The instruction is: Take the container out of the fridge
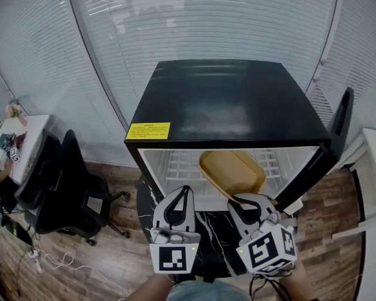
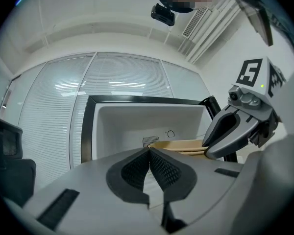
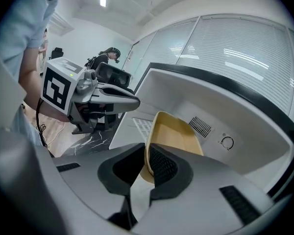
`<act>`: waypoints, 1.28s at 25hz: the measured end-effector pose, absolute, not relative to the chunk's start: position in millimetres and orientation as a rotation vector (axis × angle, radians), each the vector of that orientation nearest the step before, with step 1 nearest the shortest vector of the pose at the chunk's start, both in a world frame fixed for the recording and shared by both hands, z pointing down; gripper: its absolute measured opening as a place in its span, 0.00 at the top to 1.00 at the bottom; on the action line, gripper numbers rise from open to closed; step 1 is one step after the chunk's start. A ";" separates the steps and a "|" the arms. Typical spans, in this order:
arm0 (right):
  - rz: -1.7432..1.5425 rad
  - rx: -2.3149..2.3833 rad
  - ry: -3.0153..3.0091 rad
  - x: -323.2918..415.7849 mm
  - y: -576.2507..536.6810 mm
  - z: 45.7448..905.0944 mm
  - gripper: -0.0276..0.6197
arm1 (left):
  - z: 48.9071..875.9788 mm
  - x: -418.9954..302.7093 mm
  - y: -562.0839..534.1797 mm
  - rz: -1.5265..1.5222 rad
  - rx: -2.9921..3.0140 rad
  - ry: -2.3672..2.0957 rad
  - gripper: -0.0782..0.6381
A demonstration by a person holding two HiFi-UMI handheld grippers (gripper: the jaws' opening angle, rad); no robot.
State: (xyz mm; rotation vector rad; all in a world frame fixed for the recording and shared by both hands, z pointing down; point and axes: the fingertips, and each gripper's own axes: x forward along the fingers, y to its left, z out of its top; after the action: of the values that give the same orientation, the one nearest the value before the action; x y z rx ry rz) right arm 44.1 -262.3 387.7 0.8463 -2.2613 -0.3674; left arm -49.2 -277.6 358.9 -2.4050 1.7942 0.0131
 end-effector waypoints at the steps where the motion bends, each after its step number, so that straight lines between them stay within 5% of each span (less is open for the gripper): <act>1: -0.368 0.845 -2.265 45.1 -258.7 386.8 0.89 | 357.3 -47.7 -274.5 0.012 -2.400 1.789 0.87; 32: -0.402 0.851 -2.373 83.4 -149.6 359.2 0.88 | 322.4 -3.4 -167.6 -0.065 -2.279 1.760 0.87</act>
State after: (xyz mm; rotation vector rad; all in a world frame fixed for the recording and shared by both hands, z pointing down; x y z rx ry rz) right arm 83.4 -149.6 359.2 0.8510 -2.3731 -0.4022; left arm -3.4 -167.6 322.4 -2.2789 1.7602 -0.0654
